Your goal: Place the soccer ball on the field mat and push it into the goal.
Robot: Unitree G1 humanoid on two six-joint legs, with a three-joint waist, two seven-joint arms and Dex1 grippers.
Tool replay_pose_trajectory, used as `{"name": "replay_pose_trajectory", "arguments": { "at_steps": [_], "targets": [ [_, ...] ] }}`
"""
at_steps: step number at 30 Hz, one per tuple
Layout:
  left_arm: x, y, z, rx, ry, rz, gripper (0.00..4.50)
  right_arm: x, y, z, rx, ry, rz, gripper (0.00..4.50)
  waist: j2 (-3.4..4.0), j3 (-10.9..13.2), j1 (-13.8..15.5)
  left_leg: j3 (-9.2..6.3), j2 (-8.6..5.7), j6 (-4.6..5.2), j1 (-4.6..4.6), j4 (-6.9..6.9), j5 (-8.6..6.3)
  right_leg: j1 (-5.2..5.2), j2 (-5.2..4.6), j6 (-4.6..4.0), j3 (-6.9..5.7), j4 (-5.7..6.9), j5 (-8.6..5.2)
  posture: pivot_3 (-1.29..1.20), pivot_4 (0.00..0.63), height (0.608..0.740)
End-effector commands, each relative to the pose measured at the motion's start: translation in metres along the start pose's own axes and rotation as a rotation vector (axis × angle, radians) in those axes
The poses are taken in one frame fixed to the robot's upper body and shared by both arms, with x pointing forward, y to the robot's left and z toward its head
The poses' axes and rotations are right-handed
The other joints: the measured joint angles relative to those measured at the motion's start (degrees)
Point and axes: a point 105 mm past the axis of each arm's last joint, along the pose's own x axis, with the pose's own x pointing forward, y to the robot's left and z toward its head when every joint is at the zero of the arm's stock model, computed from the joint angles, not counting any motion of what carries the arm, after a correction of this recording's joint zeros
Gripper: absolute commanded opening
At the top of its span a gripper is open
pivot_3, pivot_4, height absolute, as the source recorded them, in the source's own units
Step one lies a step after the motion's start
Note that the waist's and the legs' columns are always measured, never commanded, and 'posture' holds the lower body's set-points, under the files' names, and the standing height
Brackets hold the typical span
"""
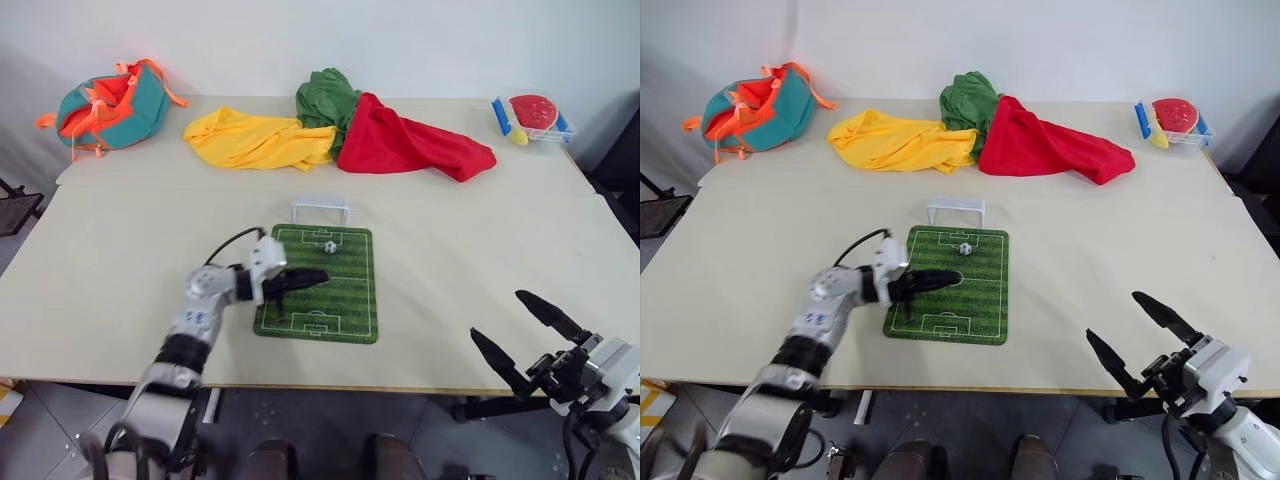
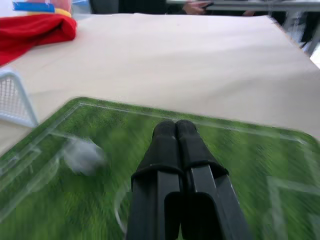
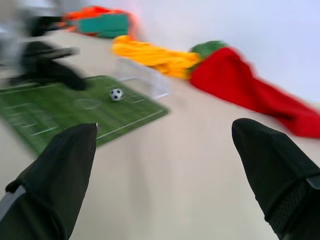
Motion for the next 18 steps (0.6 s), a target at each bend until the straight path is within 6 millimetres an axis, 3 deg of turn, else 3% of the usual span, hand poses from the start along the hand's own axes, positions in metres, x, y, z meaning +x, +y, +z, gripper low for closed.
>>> {"name": "replay_pose_trajectory", "arguments": {
  "at_steps": [1,8,13,18],
  "targets": [
    [-0.046,-0.013,0.019,0.02,-0.026,0.005,0.02,0.005,0.004,0.006,-0.012,-0.024,0.03,4.5,0.03,0.01,-0.03,0.0,0.07,-0.03,0.0,-0.01,-0.01,-0.03,0.06,-0.03,0.0,0.01,-0.02,0.0,0.15,0.74],
    [-0.129,-0.02,0.006,-0.05,0.143,0.314,0.02,0.012,-0.001,0.005,-0.018,-0.022,0.148,4.5,0.08,0.05,1.0,-0.11,0.12,0.01,0.02,0.2,-0.1,0.13,0.1,-0.06,0.03,-0.04,0.02,0.0,0.15,0.74],
    [-0.157,-0.017,0.007,-0.035,0.166,0.487,0.02,0.015,-0.007,0.004,-0.003,-0.034,0.23,4.5,0.08,0.05,1.52,-0.11,0.17,-0.03,0.0,0.19,-0.12,0.09,0.15,-0.08,0.01,-0.04,0.02,0.0,0.15,0.74],
    [-0.169,-0.007,0.016,0.032,0.149,0.583,0.02,0.018,-0.007,0.0,-0.002,-0.031,0.307,4.5,0.07,0.05,1.45,-0.06,0.18,-0.05,0.0,0.18,-0.13,0.09,0.17,-0.08,0.01,-0.06,0.02,0.0,0.15,0.74]
  ]
}}
